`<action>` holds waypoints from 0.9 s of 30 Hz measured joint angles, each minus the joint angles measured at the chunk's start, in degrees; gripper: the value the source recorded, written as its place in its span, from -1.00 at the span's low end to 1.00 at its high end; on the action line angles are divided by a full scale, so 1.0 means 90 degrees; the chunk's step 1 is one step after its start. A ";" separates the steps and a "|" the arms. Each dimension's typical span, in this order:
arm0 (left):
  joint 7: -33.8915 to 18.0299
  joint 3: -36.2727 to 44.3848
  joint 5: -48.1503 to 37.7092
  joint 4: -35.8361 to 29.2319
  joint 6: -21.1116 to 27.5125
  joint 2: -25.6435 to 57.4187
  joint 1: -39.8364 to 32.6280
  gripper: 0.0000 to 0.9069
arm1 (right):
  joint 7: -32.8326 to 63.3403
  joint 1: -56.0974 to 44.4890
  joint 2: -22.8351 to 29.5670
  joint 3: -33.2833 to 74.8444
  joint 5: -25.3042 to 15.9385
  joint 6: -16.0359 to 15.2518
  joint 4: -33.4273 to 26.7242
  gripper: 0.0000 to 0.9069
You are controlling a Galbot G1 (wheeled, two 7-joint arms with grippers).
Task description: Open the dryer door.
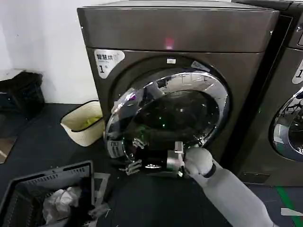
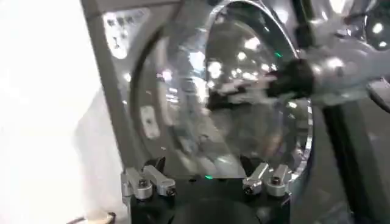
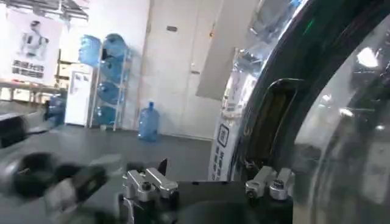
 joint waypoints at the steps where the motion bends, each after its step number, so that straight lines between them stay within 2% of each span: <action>1: 0.0006 -0.0024 -0.0051 0.0017 0.0012 0.0024 -0.0021 1.00 | -0.0045 -0.0014 -0.0044 0.0000 0.0034 -0.0005 0.0042 1.00; 11: 0.0499 -0.0590 -0.1142 0.0179 0.0451 0.0344 -0.0337 1.00 | -0.0608 -0.0037 -0.0480 0.0000 0.0489 0.0073 0.0306 1.00; 18: 0.1025 -0.1532 -0.2332 0.0366 0.0526 0.0743 -0.0750 1.00 | -0.1006 -0.0064 -0.0759 0.0012 0.0731 0.0154 0.0459 1.00; 27: 0.1111 -0.2763 -0.3263 0.0848 0.0816 0.1440 -0.1448 1.00 | -0.1800 -0.0140 -0.1106 0.0020 0.1075 0.0459 0.0577 1.00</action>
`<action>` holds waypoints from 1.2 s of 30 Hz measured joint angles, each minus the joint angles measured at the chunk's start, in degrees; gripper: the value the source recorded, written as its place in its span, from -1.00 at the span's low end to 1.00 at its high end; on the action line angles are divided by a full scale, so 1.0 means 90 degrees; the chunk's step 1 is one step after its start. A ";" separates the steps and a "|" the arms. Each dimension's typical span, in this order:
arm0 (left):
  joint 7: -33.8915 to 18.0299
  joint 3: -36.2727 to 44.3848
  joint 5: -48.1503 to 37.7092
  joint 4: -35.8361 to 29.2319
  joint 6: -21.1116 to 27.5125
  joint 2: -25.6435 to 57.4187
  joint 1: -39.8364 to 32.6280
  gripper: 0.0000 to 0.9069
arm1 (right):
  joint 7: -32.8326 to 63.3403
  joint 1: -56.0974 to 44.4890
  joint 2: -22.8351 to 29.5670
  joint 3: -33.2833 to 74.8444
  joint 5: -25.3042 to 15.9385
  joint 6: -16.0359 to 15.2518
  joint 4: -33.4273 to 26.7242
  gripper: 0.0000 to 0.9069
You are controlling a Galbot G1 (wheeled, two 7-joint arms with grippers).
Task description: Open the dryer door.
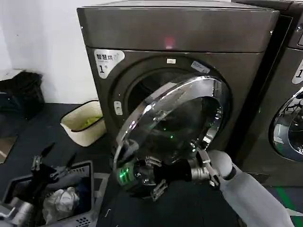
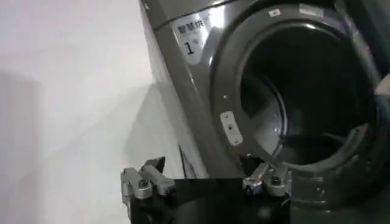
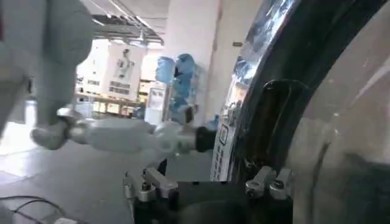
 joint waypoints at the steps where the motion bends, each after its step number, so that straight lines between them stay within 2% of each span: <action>1: -0.0012 -0.0040 -0.0033 0.0051 0.0016 0.0065 -0.0058 1.00 | -0.0140 -0.0011 -0.0050 0.0031 0.0079 0.0031 -0.0021 1.00; 10: -0.0037 0.0042 -0.0074 0.0436 0.0242 0.0543 -0.0547 1.00 | -0.1209 -0.0259 -0.0328 0.0351 0.0346 0.0217 -0.0037 1.00; 18: 0.0015 0.0563 0.0022 0.0732 0.0548 0.0965 -0.1129 1.00 | -0.2385 -0.0590 -0.0547 0.0800 0.0476 0.0298 0.0027 1.00; 24: 0.0147 0.1166 -0.0188 0.0770 0.0837 0.1320 -0.1714 1.00 | -0.2642 -0.0900 -0.0699 0.1169 0.0762 0.0429 0.0107 1.00; 36: 0.0529 0.2377 -0.0226 0.0778 0.0872 0.1818 -0.2610 1.00 | -0.2697 -0.1795 -0.0948 0.2617 0.0790 0.0448 0.0060 1.00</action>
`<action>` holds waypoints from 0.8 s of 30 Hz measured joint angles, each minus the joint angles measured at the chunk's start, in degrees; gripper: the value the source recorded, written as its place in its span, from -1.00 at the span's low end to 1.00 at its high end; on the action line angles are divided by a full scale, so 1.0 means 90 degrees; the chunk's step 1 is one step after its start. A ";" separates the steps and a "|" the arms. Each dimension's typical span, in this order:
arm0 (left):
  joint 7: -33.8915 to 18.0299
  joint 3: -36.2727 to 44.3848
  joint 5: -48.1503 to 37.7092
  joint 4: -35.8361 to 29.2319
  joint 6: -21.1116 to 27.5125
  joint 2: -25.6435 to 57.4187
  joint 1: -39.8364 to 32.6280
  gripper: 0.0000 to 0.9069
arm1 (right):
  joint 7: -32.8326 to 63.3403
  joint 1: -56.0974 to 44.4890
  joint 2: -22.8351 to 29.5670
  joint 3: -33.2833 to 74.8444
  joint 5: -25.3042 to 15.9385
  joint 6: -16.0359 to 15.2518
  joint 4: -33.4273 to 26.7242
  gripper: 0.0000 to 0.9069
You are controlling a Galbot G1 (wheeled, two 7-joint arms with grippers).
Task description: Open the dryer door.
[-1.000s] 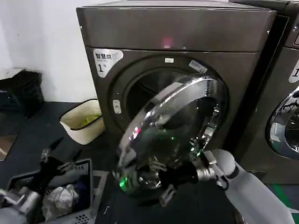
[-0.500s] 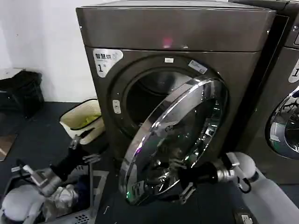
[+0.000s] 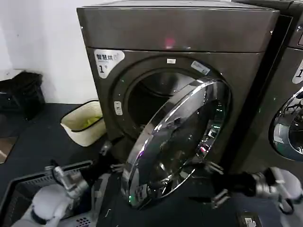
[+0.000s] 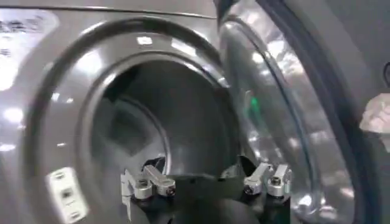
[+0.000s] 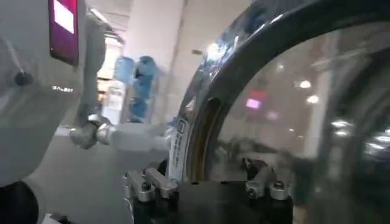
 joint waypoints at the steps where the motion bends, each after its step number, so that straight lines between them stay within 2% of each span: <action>1: 0.0022 0.0110 0.0014 -0.0007 -0.0013 0.0009 -0.0053 1.00 | 0.0000 -0.0113 -0.0032 0.0176 0.0012 0.0012 0.0020 1.00; 6: 0.0086 0.0691 0.0090 0.0017 -0.0059 -0.0025 -0.0304 1.00 | -0.0048 -0.0884 -0.0217 0.1102 0.0030 0.0205 0.0218 1.00; 13: 0.0080 0.1569 0.0059 0.0189 -0.0125 -0.0121 -0.0786 1.00 | 0.0023 -0.2381 -0.0118 0.2698 0.0153 0.0295 0.0667 1.00; 17: 0.0089 0.2005 0.0029 0.0272 -0.0262 -0.0183 -0.1019 1.00 | 0.0054 -0.3378 0.0101 0.3755 0.0210 0.0421 0.1035 1.00; 24: 0.0091 0.2729 0.0026 0.0432 -0.0482 -0.0320 -0.1398 1.00 | 0.0140 -0.5075 0.0791 0.5456 0.0424 0.0848 0.1599 1.00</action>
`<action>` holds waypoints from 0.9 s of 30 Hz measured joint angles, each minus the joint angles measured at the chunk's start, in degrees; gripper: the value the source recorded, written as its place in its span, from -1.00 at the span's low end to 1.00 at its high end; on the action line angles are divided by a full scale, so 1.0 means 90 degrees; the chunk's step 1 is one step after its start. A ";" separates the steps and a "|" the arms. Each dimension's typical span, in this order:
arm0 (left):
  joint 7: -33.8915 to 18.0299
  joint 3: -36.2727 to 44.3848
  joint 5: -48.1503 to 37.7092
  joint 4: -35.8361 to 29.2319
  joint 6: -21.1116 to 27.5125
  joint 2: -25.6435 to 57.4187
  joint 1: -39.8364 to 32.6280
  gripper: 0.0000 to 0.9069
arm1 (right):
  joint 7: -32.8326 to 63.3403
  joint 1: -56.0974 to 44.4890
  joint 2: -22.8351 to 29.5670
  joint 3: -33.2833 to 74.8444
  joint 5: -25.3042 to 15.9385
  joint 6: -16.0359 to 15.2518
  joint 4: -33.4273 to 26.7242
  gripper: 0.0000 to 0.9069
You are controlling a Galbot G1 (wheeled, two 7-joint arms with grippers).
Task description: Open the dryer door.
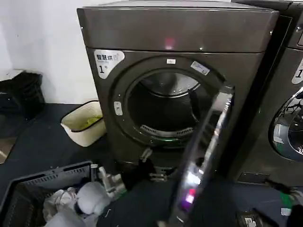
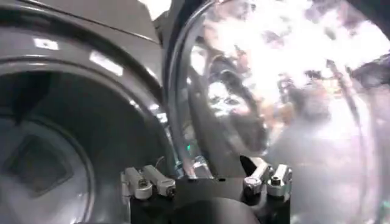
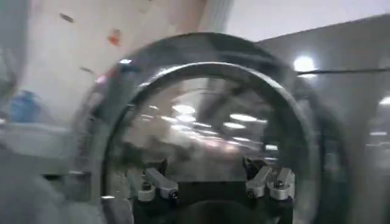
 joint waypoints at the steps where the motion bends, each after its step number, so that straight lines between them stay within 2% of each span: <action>1: 0.0000 0.0113 -0.0001 0.0025 -0.0017 -0.0031 -0.0061 1.00 | 0.0009 -0.0182 0.0102 0.0212 0.0021 0.0031 0.0044 1.00; 7: -0.0051 0.0806 -0.0019 0.0236 -0.0094 -0.0238 -0.0496 1.00 | 0.0466 -0.1056 0.0743 0.1344 0.0199 0.0481 0.0257 1.00; 13: -0.0179 0.1505 0.0007 0.0450 -0.0116 -0.0529 -0.0979 1.00 | 0.1355 -0.1680 0.1447 0.2128 0.0077 0.1037 0.0488 1.00; 16: -0.0224 0.1801 0.0018 0.0565 -0.0108 -0.0708 -0.1225 1.00 | 0.1960 -0.1894 0.1845 0.2483 -0.0213 0.1314 0.0585 1.00; 19: -0.0252 0.2090 0.0029 0.0692 -0.0109 -0.0889 -0.1440 1.00 | 0.2577 -0.2015 0.2196 0.2802 -0.0610 0.1424 0.0632 1.00; 22: -0.0283 0.2369 0.0031 0.0807 -0.0110 -0.1060 -0.1636 1.00 | 0.3405 -0.2070 0.2519 0.3120 -0.1112 0.1404 0.0639 1.00; 27: -0.0394 0.2836 0.0105 0.1018 -0.0133 -0.1358 -0.1968 1.00 | 0.5032 -0.2051 0.3057 0.3600 -0.2005 0.1109 0.0656 1.00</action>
